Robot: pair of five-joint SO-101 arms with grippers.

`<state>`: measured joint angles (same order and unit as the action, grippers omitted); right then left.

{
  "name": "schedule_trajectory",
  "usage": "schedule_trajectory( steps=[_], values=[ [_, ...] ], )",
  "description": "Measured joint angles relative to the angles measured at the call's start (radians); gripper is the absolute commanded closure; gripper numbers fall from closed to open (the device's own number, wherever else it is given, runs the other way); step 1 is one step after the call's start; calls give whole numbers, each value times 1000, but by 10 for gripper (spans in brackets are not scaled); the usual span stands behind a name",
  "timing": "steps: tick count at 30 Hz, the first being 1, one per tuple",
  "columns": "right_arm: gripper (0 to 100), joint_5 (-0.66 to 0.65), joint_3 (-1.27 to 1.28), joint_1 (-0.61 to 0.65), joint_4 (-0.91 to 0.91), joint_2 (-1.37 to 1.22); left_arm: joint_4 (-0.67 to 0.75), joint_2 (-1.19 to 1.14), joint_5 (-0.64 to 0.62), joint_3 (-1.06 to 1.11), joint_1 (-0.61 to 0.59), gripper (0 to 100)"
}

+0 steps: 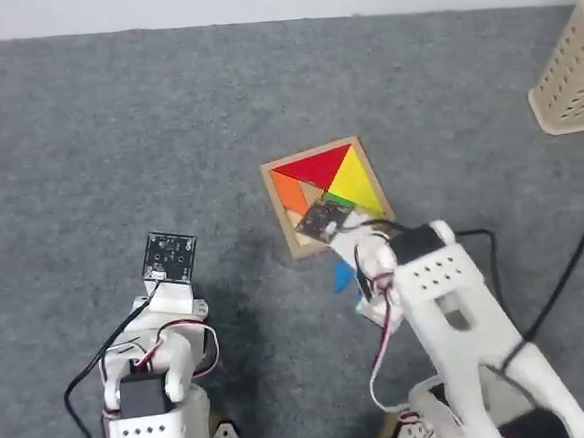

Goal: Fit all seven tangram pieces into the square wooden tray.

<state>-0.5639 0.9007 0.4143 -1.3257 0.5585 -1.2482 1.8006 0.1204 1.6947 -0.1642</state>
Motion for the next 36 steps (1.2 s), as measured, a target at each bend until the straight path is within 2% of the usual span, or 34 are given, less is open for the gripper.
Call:
schedule_trajectory(
  steps=[6, 10, 14, 18, 25, 30, 36],
  values=[
    [838, -32, 110, -63, 0, 61, 0, 0, 0, 0, 0, 988],
    [838, -98, 123, -71, 0, 63, 0, 0, 0, 0, 0, 988],
    [839, -106, 123, -72, 25, 58, 0, 0, 0, 0, 0, 988],
    [839, -114, 123, -80, 87, -52, 0, 0, 0, 0, 0, 988],
    [839, -114, 17, -255, 160, -307, 0, 0, 0, 0, 0, 988],
    [840, -114, -112, -351, 161, -381, 0, 0, 0, 0, 0, 988],
    [840, -81, -170, -315, 135, -351, 0, 0, 0, 0, 0, 988]
  ],
)
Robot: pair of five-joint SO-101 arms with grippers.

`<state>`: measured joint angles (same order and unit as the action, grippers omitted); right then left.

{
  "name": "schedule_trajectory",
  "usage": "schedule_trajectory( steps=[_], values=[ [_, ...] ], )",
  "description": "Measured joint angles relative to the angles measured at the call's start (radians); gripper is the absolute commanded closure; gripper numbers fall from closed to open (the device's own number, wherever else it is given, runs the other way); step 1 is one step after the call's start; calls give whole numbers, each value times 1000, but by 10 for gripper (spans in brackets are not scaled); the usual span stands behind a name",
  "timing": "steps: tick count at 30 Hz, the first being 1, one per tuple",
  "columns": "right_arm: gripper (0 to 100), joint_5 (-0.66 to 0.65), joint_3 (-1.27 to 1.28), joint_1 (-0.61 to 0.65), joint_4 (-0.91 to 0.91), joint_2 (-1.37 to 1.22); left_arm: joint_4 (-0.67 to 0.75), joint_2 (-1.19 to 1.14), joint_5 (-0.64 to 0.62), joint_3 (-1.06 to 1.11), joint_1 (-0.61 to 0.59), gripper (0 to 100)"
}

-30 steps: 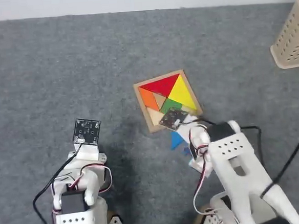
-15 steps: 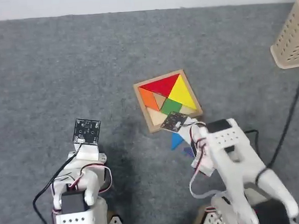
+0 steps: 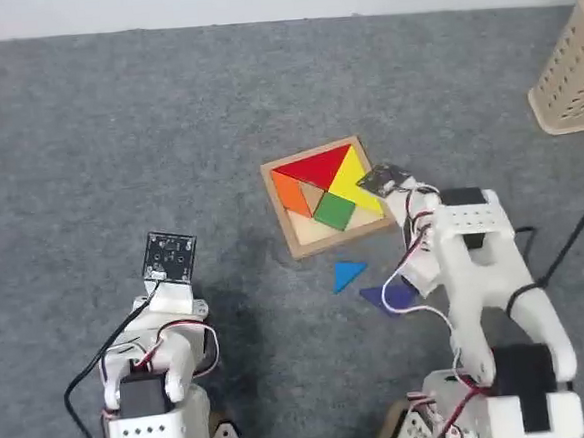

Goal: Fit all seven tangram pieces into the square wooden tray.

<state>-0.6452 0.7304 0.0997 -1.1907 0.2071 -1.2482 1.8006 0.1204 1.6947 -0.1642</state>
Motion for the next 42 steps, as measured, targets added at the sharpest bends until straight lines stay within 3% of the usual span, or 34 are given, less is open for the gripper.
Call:
schedule_trajectory(
  steps=[4, 8, 11, 23, 35, 42],
  values=[
    [836, 43, 0, 143, -11, 103, 0, 0, 0, 0, 0, 988],
    [836, 40, -40, 324, -12, 135, 0, 0, 0, 0, 0, 988],
    [835, 6, -112, 393, -12, 104, 0, 0, 0, 0, 0, 988],
    [799, -373, -331, 420, -12, -348, 0, 0, 0, 0, 0, 988],
    [794, -410, -353, 420, -12, -397, 0, 0, 0, 0, 0, 988],
    [794, -413, -239, 420, 32, -353, 0, 0, 0, 0, 0, 988]
  ],
)
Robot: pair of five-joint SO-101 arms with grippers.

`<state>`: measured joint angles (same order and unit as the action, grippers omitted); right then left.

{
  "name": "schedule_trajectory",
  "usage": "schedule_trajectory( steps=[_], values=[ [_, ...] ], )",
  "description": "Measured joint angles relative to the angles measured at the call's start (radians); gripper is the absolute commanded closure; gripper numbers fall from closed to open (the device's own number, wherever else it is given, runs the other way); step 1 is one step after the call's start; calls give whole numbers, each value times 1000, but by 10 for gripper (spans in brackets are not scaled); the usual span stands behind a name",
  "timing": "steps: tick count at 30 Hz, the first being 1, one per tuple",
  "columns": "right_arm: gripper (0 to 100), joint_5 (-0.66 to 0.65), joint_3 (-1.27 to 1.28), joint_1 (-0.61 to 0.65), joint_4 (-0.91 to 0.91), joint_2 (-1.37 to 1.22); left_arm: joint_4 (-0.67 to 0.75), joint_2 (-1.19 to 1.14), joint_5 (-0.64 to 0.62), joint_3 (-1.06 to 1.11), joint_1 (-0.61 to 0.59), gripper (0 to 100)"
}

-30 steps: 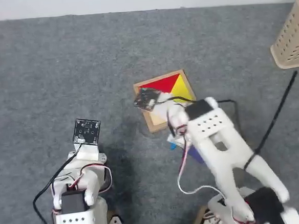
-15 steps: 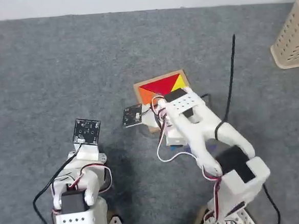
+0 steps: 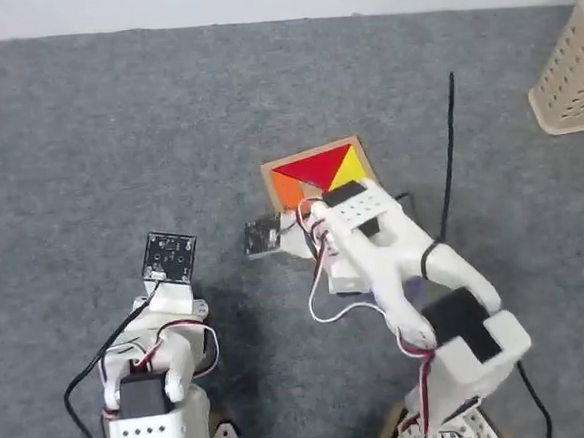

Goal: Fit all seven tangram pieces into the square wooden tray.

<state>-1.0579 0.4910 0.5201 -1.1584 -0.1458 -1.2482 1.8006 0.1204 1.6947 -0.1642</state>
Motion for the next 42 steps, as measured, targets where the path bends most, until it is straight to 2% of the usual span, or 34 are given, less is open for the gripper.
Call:
schedule_trajectory(
  steps=[3, 9, 15, 25, 32, 42],
  values=[
    [812, 0, 83, 0, 60, 63, 0, 0, 0, 0, 0, 988],
    [994, 91, 129, -6, 114, 110, 0, 0, 0, 0, 0, 988],
    [991, 153, 100, -75, 110, 110, 0, 0, 0, 0, 0, 988],
    [991, 161, -118, -176, 26, 110, 0, 0, 0, 0, 0, 988],
    [991, 44, -293, -175, -78, 89, 0, 0, 0, 0, 0, 988],
    [991, -72, -549, -181, -199, -221, 0, 0, 0, 0, 0, 988]
  ],
)
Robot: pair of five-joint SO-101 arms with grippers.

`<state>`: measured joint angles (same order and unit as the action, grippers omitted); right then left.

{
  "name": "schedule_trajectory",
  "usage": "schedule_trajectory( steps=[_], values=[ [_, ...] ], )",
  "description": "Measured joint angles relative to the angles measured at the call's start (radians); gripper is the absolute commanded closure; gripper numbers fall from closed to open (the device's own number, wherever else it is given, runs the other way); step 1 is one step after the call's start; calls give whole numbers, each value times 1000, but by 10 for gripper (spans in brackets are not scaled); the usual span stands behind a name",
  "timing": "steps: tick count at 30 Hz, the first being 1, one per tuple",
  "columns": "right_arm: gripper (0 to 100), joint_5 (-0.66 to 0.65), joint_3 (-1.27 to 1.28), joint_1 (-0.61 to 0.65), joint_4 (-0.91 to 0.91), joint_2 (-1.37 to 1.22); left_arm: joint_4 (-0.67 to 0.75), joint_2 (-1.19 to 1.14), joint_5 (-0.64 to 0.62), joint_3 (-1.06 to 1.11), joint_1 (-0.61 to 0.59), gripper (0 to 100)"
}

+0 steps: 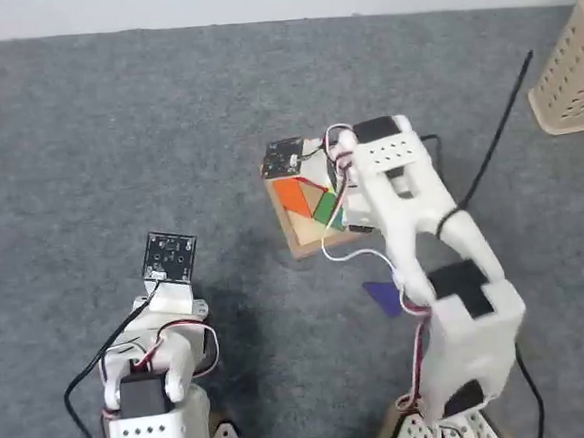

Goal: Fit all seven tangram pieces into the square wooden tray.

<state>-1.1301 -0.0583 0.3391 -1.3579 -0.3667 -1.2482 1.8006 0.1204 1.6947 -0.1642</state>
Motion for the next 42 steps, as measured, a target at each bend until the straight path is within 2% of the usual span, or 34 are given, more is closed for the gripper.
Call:
schedule_trajectory(
  steps=[9, 14, 18, 27, 33, 42],
  values=[
    [991, -20, -133, -38, -17, -149, 0, 0, 0, 0, 0, 988],
    [991, -132, -137, -49, -60, -164, 0, 0, 0, 0, 0, 988],
    [991, -149, -137, -49, -69, -164, 0, 0, 0, 0, 0, 988],
    [983, -149, -137, -49, -69, -164, 0, 0, 0, 0, 0, 988],
    [878, -140, -137, -49, -69, -164, 0, 0, 0, 0, 0, 988],
    [876, -94, -219, -49, -69, -164, 0, 0, 0, 0, 0, 988]
  ],
)
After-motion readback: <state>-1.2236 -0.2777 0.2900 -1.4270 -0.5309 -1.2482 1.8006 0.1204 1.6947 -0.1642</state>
